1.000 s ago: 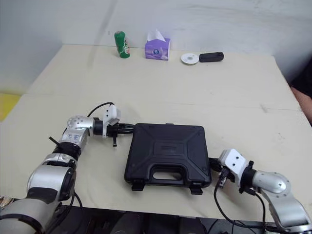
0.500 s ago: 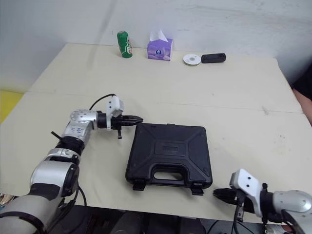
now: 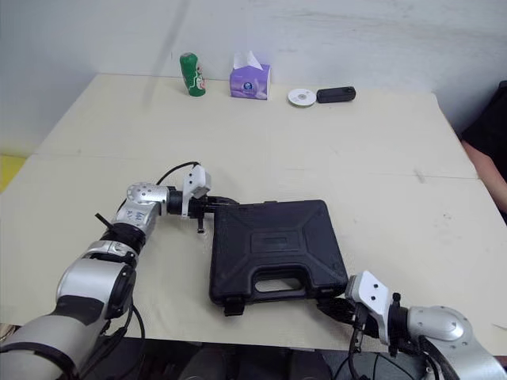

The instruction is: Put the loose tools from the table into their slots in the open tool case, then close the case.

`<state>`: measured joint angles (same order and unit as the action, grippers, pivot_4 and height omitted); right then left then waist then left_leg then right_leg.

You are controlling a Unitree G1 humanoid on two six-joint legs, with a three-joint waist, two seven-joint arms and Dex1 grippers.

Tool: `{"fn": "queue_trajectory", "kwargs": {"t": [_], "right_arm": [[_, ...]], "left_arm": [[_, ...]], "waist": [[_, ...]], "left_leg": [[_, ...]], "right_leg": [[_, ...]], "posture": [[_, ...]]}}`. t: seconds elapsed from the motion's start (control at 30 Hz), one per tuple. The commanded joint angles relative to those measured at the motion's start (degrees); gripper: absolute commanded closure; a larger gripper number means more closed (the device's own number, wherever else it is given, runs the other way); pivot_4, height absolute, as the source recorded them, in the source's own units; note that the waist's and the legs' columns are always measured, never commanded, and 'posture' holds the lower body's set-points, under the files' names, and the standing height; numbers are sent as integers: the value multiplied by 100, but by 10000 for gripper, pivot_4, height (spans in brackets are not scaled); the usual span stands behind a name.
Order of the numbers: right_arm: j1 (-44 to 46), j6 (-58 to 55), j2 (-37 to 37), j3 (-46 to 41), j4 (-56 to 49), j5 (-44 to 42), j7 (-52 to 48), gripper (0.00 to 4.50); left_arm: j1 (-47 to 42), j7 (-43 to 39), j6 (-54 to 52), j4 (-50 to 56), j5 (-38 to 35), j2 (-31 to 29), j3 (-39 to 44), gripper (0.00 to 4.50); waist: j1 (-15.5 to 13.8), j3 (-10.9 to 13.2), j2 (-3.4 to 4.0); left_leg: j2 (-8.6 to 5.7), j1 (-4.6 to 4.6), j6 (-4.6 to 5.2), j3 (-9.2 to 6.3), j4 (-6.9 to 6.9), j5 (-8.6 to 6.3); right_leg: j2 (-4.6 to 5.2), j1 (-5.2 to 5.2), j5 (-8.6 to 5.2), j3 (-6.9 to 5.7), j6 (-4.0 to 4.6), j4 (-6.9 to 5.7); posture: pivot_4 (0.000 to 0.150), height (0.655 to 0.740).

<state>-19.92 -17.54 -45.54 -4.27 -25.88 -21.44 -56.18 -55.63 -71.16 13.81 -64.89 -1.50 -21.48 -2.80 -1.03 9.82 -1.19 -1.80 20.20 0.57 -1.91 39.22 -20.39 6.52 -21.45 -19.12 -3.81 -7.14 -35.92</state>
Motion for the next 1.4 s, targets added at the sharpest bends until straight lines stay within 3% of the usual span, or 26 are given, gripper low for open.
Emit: {"fn": "queue_trajectory", "kwargs": {"t": [0.03,0.23,0.53,0.73,1.07,1.23,1.4], "right_arm": [[594,659,91,107,757,671,333,45000],[1547,1351,354,379,1596,1119,494,45000],[2330,1545,711,723,2016,1491,801,45000],[2281,1428,705,729,1880,1490,832,45000],[1701,1529,446,-10,1516,1284,1038,45000],[1252,1421,561,-513,1388,1166,1322,45000],[1269,1202,603,-619,1285,1225,1594,45000]], "left_arm": [[436,-531,-144,529,-204,-262,59,44549],[1399,-631,-859,2176,-628,-431,126,44549],[3106,202,-2248,4935,-1112,-526,368,44549],[3693,933,-2632,5545,-1096,-714,711,44549],[3181,994,-3025,6189,-1631,-1307,953,44549],[1964,986,-3814,6943,-2048,-921,327,44549],[1305,1323,-4245,6796,-1846,-355,-417,44549]], "waist": [[24,0,0],[94,-1,5],[108,7,31],[116,13,49],[-16,22,62],[-155,23,72],[-8,18,101]], "left_leg": [[0,-2,0,6,0,0],[0,-4,1,7,1,1],[3,0,0,-3,1,0],[6,-1,-2,-6,-1,0],[2,6,-5,-17,-9,-2],[-25,21,-2,-48,1,4],[-38,13,2,-47,-15,2]], "right_leg": [[0,0,2,5,0,-2],[5,-1,4,11,1,-4],[17,-4,5,57,4,4],[16,-7,6,80,5,5],[17,-9,7,80,8,30],[15,-7,9,74,5,32],[3,-10,13,83,-3,28]], "posture": [[1500,7400],[1500,7400],[1500,7400],[1500,7400],[1500,7400],[1500,7400],[1500,7400]]}}
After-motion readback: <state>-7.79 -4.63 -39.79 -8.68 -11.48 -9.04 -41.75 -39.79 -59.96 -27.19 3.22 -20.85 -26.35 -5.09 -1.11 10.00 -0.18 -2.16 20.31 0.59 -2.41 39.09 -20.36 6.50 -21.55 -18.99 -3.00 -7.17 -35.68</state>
